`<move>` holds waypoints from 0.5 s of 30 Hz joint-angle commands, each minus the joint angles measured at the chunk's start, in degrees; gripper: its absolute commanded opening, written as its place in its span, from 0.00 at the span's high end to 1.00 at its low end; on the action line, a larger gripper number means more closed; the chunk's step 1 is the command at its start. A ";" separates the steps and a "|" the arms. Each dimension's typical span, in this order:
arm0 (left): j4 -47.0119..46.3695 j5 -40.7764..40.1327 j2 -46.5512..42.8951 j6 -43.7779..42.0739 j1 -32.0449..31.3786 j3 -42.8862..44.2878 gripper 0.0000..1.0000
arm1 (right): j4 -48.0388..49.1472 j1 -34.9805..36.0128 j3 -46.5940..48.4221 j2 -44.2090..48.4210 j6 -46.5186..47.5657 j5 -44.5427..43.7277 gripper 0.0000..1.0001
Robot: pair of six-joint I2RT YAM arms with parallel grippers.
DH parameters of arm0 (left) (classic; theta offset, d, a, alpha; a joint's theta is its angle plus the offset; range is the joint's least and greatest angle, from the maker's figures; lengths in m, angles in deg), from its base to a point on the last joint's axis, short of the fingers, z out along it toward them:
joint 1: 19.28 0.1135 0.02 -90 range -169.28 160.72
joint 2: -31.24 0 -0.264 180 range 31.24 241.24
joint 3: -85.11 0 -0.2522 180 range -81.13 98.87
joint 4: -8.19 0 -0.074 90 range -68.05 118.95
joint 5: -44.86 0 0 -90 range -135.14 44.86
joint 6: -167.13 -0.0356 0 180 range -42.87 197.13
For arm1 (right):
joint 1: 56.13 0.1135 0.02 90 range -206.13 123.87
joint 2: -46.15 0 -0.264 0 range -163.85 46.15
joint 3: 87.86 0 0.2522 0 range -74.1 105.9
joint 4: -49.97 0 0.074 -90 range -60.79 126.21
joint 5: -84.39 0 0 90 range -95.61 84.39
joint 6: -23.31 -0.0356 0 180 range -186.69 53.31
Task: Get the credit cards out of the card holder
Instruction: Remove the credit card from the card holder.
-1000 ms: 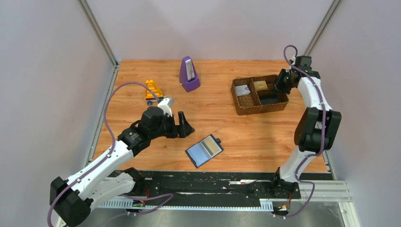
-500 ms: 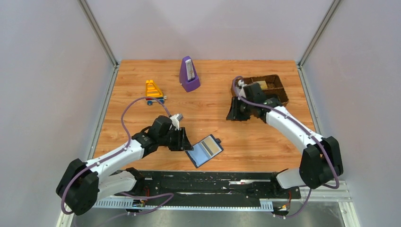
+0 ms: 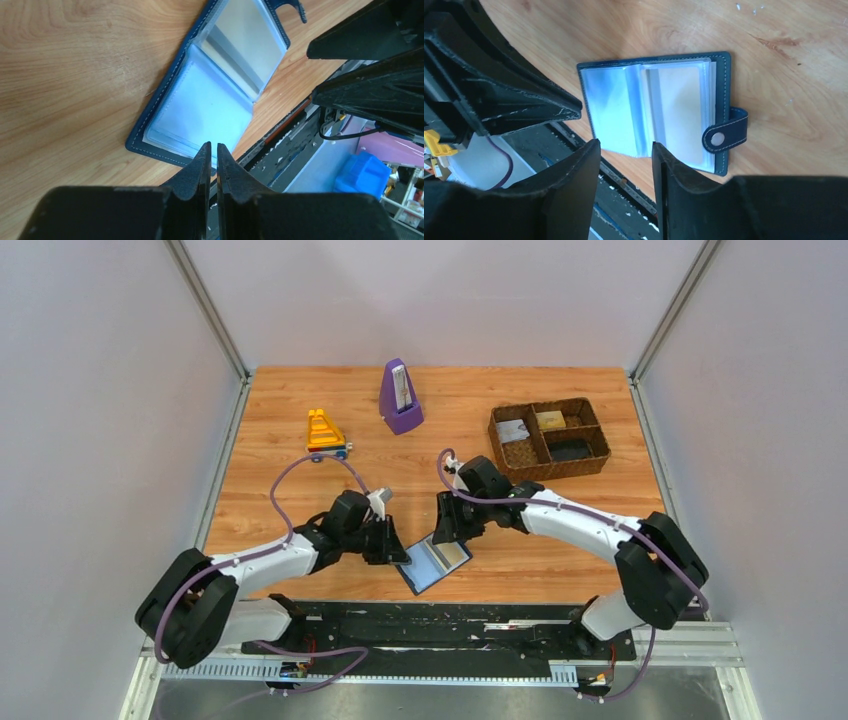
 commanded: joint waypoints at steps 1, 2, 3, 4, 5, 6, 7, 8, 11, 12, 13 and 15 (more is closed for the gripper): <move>-4.18 -0.17 2.14 0.76 -0.19 -0.79 0.84 | 2.98 0.26 1.29 -3.56 -0.81 -2.90 0.55; -4.26 -0.51 2.50 0.78 -0.17 -0.93 0.84 | 2.71 0.26 1.54 -4.29 -0.56 -3.99 0.54; -4.25 -0.69 2.72 0.77 -0.21 -1.14 0.83 | 2.51 0.26 1.74 -4.95 -0.38 -4.84 0.54; -4.16 -1.11 3.05 0.71 -0.18 -1.28 0.82 | 2.49 0.26 1.84 -5.74 -0.14 -5.48 0.54; -3.94 -1.67 3.17 0.69 -0.17 -1.49 0.82 | 2.44 0.26 1.92 -6.24 0.13 -6.02 0.53; -3.67 -1.93 3.38 0.61 -0.16 -1.59 0.81 | 2.46 0.26 2.04 -6.68 0.37 -6.37 0.53; -3.48 -2.34 3.56 0.59 -0.15 -1.73 0.81 | 2.48 0.24 2.09 -7.03 0.61 -6.59 0.53; -3.22 -2.48 3.96 0.41 -0.19 -1.79 0.81 | 2.45 0.26 2.10 -7.45 0.84 -7.04 0.52; -3.14 -2.66 4.76 0.16 -0.16 -1.88 0.81 | 2.45 0.26 1.92 -8.57 1.50 -8.26 0.51; -3.40 -2.64 5.07 0.19 -0.19 -2.04 0.81 | 2.45 0.25 1.85 -8.92 1.70 -8.35 0.51; -3.52 -2.80 5.24 0.16 -0.20 -2.08 0.81 | 2.42 0.26 1.80 -9.24 1.86 -8.55 0.51; -3.75 -2.84 5.85 -0.04 -0.15 -2.05 0.81 | 2.53 0.26 1.70 -9.88 2.27 -8.58 0.51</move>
